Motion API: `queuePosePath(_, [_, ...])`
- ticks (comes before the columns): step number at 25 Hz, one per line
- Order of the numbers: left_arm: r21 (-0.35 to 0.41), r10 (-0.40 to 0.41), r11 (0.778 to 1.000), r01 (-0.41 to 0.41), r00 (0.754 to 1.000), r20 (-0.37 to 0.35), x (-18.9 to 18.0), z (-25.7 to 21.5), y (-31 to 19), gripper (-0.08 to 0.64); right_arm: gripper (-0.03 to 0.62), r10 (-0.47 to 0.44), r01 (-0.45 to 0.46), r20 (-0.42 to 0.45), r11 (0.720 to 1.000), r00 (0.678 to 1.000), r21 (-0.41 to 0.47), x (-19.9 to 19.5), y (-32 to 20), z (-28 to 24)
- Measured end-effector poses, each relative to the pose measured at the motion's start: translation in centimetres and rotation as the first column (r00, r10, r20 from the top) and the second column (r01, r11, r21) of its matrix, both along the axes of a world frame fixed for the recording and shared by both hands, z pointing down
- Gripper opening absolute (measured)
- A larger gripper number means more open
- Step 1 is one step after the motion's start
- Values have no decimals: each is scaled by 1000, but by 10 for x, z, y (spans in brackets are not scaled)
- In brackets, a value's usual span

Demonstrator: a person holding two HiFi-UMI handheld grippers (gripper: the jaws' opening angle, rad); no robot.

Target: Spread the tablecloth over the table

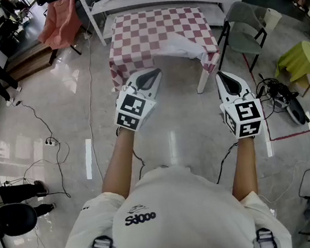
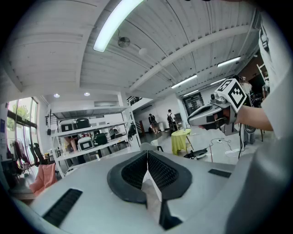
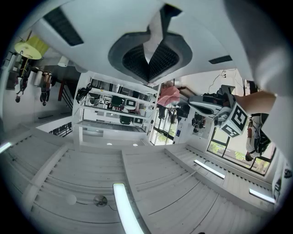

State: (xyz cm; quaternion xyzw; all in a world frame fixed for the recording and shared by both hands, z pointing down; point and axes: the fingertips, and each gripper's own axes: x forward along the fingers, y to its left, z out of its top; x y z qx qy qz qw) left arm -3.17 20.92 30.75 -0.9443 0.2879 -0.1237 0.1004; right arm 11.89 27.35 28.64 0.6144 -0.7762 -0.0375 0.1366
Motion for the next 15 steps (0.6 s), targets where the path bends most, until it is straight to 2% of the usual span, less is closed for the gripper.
queuePosePath(4, [-1, -19, 1000, 19, 999, -26, 7, 0, -2, 31, 21, -14, 14, 1, 1000, 1000, 15, 8, -2, -2])
queuePosePath(9, [-20, -34, 999, 33, 999, -21, 22, 10, 4, 31, 21, -44, 43, 34, 999, 998, 24, 21, 2, -1])
queuePosePath(15, [-16, -45, 999, 45, 999, -11, 39, 14, 16, 31, 21, -67, 57, 167, 997, 984, 61, 42, 7, 0])
